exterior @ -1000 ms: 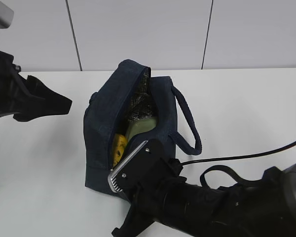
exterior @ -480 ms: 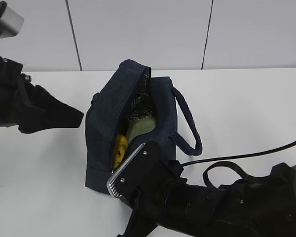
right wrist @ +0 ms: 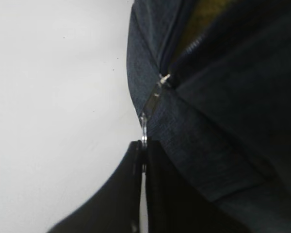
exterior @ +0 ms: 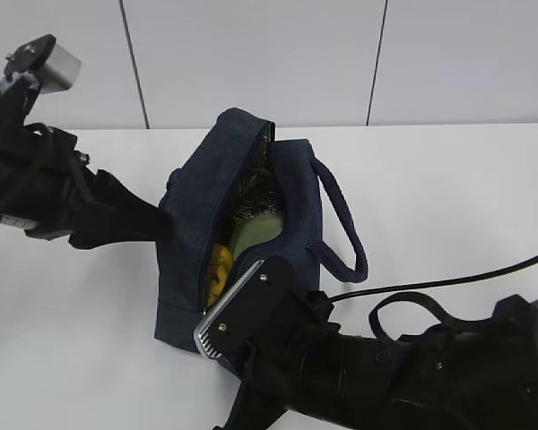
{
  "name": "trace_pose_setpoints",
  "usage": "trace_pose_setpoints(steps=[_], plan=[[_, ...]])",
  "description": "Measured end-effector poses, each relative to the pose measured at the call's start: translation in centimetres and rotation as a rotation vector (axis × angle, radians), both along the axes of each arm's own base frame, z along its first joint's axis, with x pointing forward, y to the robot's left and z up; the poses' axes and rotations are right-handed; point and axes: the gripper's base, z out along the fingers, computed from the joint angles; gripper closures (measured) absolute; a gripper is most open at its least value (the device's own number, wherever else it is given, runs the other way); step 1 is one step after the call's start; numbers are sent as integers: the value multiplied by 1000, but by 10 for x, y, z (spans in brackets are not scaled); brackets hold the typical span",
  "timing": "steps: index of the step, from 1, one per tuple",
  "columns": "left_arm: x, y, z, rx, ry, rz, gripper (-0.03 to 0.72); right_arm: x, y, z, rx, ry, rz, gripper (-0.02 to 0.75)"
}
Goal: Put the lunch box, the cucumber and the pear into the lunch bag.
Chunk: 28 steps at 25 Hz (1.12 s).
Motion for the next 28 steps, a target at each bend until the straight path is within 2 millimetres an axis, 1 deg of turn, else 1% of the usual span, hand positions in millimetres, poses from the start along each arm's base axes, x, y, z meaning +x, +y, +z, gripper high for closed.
trace_pose_setpoints(steps=[5, 9, 10, 11, 12, 13, 14, 16, 17, 19, 22, 28], plan=[[7, -4, -7, -34, 13, 18, 400, 0, 0, 0, -1, 1, 0, 738], [12, -7, -18, -51, 66, 13, 401, 0, 0, 0, -1, 1, 0, 738], [13, -8, -21, -51, 76, 15, 411, 0, 0, 0, -1, 1, 0, 738], [14, -8, -23, -50, 84, 16, 436, 0, 0, 0, -1, 1, 0, 738], [15, -8, -24, -48, 86, 14, 490, 0, 0, 0, -1, 1, 0, 738], [15, -8, -25, -47, 86, 13, 564, 0, 0, 0, -1, 1, 0, 738], [15, -8, -25, -45, 84, 10, 614, 0, 0, 0, -1, 1, 0, 738], [15, -8, -25, -42, 82, 6, 659, 0, 0, 0, -1, 1, 0, 738], [15, -8, -25, -42, 82, 6, 670, 0, 0, 0, -1, 1, 0, 738], [15, -8, -25, -39, 80, 3, 678, 0, 0, 0, -1, 1, 0, 738], [15, -8, -26, -34, 78, 1, 683, -1, -1, 7, 9, -6, 1, 738], [15, -8, -26, -30, 76, -1, 685, -4, -4, 37, 52, -36, 7, 738]])
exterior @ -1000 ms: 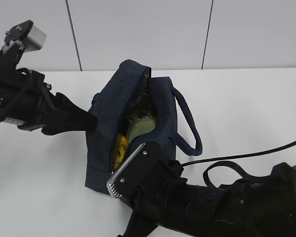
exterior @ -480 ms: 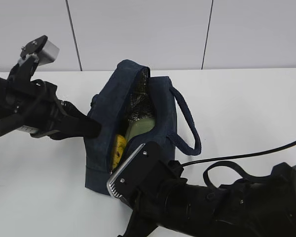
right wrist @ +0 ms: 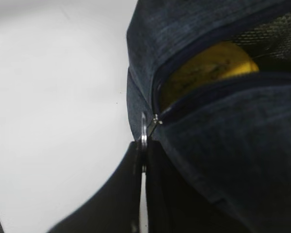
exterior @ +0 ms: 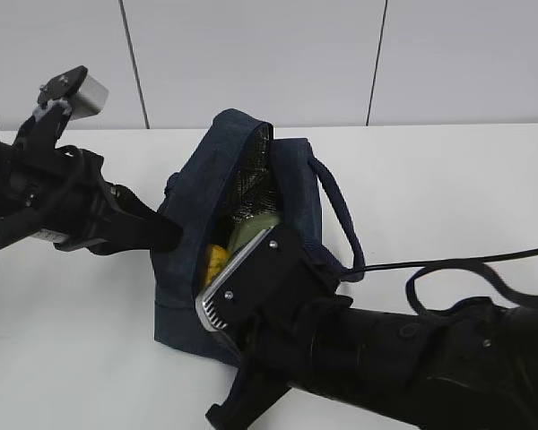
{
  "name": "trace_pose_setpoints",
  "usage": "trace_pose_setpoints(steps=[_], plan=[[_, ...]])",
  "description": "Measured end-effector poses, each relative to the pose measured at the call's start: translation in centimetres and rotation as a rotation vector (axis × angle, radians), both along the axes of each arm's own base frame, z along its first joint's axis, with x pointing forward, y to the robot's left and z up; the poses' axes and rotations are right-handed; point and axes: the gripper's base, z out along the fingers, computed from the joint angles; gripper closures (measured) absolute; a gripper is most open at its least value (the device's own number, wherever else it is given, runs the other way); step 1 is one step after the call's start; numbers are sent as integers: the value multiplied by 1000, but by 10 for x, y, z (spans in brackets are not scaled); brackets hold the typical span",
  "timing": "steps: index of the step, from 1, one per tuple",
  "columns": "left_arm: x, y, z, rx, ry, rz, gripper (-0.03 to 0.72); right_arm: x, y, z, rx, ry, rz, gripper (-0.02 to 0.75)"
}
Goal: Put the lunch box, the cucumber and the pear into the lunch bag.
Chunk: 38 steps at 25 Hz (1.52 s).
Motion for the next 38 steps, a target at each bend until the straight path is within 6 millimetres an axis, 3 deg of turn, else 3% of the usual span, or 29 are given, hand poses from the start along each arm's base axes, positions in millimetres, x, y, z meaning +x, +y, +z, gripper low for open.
trace_pose_setpoints(steps=[8, 22, 38], plan=[[0, 0, 0, 2, -4, -4, 685, -2, -2, 25, 24, -13, 7, 738], [0, 0, 0, 10, -10, -8, 685, 15, 23, 65, 14, -72, 64, 738], [0, 0, 0, 8, -11, -16, 685, 22, 8, 90, 13, -174, 12, 738]])
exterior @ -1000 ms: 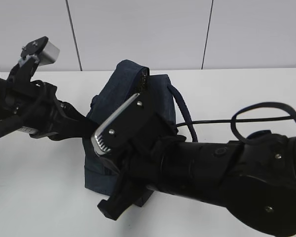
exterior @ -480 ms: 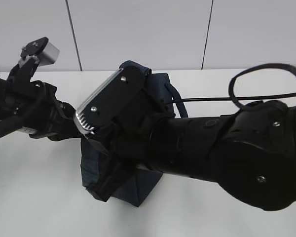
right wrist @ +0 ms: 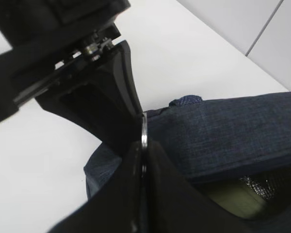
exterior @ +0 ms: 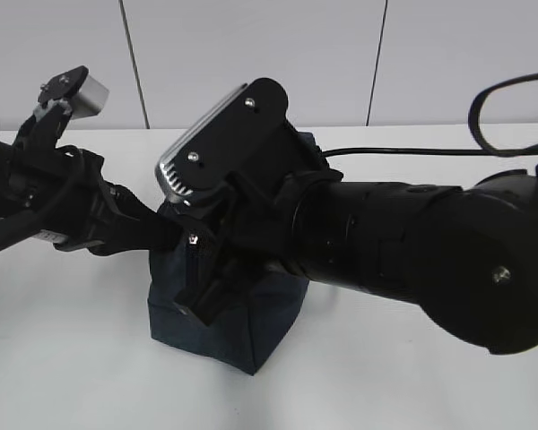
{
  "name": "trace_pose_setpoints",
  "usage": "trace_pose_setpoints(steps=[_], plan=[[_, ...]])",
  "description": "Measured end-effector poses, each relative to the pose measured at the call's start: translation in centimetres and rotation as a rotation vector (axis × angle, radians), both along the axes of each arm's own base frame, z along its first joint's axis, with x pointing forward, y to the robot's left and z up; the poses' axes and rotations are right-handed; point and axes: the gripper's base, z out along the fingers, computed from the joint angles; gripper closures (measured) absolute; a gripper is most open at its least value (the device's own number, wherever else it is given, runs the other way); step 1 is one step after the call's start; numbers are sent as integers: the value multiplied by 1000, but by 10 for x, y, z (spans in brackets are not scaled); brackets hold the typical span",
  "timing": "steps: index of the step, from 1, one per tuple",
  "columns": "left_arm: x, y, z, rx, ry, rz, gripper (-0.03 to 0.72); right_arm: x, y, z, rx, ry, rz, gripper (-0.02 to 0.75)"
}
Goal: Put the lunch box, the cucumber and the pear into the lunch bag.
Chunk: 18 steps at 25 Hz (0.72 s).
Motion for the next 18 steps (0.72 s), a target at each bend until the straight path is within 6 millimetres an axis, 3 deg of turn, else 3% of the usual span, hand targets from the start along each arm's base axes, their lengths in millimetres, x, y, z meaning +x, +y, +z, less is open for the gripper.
trace_pose_setpoints(steps=[11, 18], plan=[[1, -1, 3, -29, 6, 15, 685, 12, 1, 19, -11, -53, -70, 738], [2, -1, 3, -26, -1, 26, 685, 16, -4, 18, -34, -25, -139, 738]])
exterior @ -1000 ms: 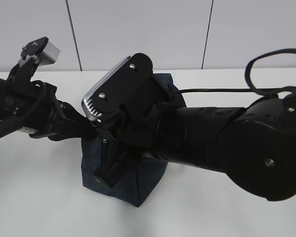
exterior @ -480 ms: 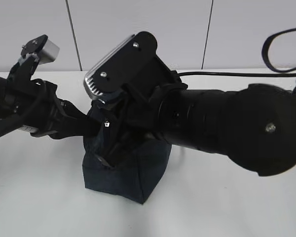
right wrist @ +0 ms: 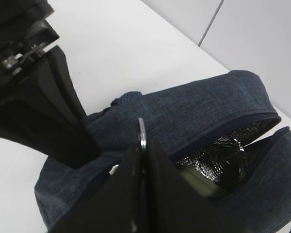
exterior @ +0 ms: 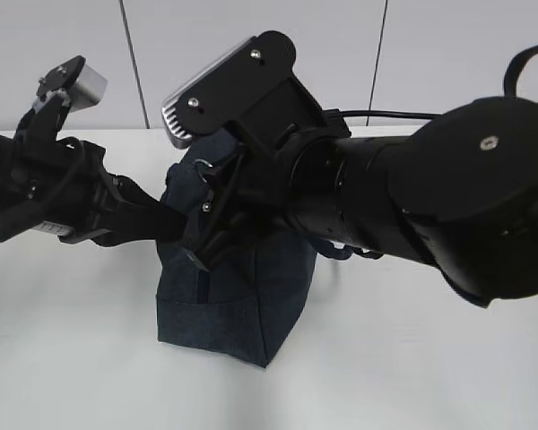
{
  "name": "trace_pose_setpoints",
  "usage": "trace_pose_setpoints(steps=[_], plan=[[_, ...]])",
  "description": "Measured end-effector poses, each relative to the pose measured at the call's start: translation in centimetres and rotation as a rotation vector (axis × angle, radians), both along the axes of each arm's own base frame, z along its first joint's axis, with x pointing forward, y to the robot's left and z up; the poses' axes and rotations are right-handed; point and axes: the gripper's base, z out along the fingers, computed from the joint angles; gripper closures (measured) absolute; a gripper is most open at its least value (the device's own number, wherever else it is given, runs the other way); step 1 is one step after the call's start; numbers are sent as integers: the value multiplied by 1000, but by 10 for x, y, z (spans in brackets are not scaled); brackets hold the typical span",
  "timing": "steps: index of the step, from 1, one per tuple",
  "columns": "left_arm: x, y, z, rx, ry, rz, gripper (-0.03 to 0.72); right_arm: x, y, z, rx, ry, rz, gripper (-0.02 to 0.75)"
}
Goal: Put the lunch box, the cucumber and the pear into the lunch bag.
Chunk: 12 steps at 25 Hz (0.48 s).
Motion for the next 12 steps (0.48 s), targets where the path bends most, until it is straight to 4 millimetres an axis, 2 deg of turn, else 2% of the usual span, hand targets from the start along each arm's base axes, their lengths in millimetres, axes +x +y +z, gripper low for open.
trace_pose_setpoints(steps=[5, 12], plan=[[2, 0, 0, 5, -12, 17, 685, -1, -1, 1, -4, 17, -12, 738], [3, 0, 4, -22, -19, 54, 685, -8, -8, 19, 53, 15, -14, 738]])
